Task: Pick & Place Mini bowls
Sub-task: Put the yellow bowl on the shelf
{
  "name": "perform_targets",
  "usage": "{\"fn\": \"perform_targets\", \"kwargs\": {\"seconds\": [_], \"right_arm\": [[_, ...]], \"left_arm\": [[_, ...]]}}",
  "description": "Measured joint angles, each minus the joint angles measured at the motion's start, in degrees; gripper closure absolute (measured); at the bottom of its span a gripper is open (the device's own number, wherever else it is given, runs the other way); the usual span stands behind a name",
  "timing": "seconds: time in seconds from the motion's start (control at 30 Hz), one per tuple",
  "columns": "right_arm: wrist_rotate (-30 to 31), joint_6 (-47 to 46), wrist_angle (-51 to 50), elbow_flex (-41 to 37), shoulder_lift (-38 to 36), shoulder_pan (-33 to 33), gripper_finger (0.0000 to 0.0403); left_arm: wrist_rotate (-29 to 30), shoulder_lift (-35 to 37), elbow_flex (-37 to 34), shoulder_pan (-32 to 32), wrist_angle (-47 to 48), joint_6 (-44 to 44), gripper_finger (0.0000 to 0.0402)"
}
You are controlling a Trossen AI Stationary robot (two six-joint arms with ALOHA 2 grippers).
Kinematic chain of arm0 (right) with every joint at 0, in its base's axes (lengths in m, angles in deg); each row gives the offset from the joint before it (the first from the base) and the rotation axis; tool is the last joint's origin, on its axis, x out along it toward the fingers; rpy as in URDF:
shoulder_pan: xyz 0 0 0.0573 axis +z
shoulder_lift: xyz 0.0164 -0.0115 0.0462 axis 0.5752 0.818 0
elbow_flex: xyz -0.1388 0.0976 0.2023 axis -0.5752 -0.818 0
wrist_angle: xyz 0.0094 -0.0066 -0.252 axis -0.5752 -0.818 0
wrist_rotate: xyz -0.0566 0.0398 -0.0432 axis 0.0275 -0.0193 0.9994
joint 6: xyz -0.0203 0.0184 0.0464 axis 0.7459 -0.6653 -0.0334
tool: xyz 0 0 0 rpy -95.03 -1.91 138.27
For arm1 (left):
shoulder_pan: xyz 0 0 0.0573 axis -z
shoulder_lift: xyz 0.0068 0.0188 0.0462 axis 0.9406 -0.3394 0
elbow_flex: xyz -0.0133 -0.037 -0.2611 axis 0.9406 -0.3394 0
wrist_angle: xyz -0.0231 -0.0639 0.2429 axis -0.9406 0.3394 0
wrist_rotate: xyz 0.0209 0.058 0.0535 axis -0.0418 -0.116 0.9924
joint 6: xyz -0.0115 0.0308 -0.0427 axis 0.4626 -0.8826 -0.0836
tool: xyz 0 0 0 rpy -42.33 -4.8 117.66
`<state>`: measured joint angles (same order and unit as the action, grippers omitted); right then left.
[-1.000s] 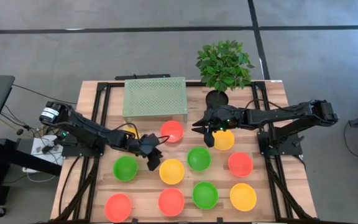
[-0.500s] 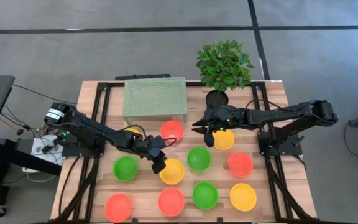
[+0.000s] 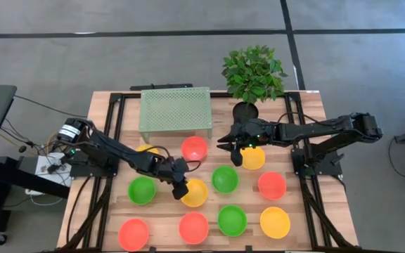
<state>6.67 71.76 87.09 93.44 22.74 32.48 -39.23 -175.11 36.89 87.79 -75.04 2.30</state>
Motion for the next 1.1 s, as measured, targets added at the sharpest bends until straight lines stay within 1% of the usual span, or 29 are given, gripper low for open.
{"fn": "perform_targets", "kwargs": {"seconds": [0.13, 0.2, 0.3, 0.33, 0.4, 0.53, 0.6, 0.7, 0.77, 0.87, 0.9, 1.1], "right_arm": [[0.0, 0.0, -0.03, 0.0, 0.0, 0.0, 0.0301], [0.0, 0.0, -0.01, 0.0, 0.0, 0.0, 0.0301], [0.0, 0.0, -0.03, 0.0, 0.0, 0.0, 0.0301], [0.0, 0.0, -0.03, 0.0, 0.0, 0.0, 0.0301], [0.0, 0.0, -0.05, 0.0, 0.0, 0.0, 0.0301], [0.0, 0.0, -0.05, 0.0, 0.0, -0.01, 0.0301], [0.0, 0.0, -0.05, 0.0, 0.0, 0.0, 0.0301], [0.0, -0.02, -0.07, 0.0, 0.0, 0.0, 0.0301], [0.0, -0.02, -0.04, -0.02, 0.0, 0.0, 0.0301], [0.0, -0.02, 0.17, -0.02, 0.0, 0.0, 0.0301], [0.0, -0.03, 0.15, -0.02, 0.0, -0.02, 0.0301], [0.0, -0.04, 0.15, -0.02, 0.0, -0.02, 0.0301]], "left_arm": [[-0.01, -1.51, -0.02, -0.05, 0.32, -0.57, 0.0315], [0.02, -1.7, -0.06, -0.05, 0.4, -1.89, 0.0335], [-0.14, -1.05, -0.06, -0.05, 0.25, -3.71, 0.0383], [-0.08, -0.26, -0.04, -0.03, 0.3, -4.39, 0.039], [0.45, 1.44, -0.1, -0.03, 0.88, -4.98, 0.0391], [4.07, 8.39, -0.08, 0.43, 3.83, -6.32, 0.0394], [6.53, 12.61, -0.07, 0.36, 7.65, -7.53, 0.0394], [12.06, 19.63, 1.63, -0.72, 15.21, -7.7, 0.0395], [16.98, 24.1, 3.8, -1.72, 21.44, -7.83, 0.0395], [23.02, 29.95, 6.58, -4.62, 27.24, -10.63, 0.0396], [24.0, 31.78, 7.31, -6.27, 28.1, -11.14, 0.0396], [24.56, 40.37, 7.95, -20.54, 29.85, -12.61, 0.0394]]}}
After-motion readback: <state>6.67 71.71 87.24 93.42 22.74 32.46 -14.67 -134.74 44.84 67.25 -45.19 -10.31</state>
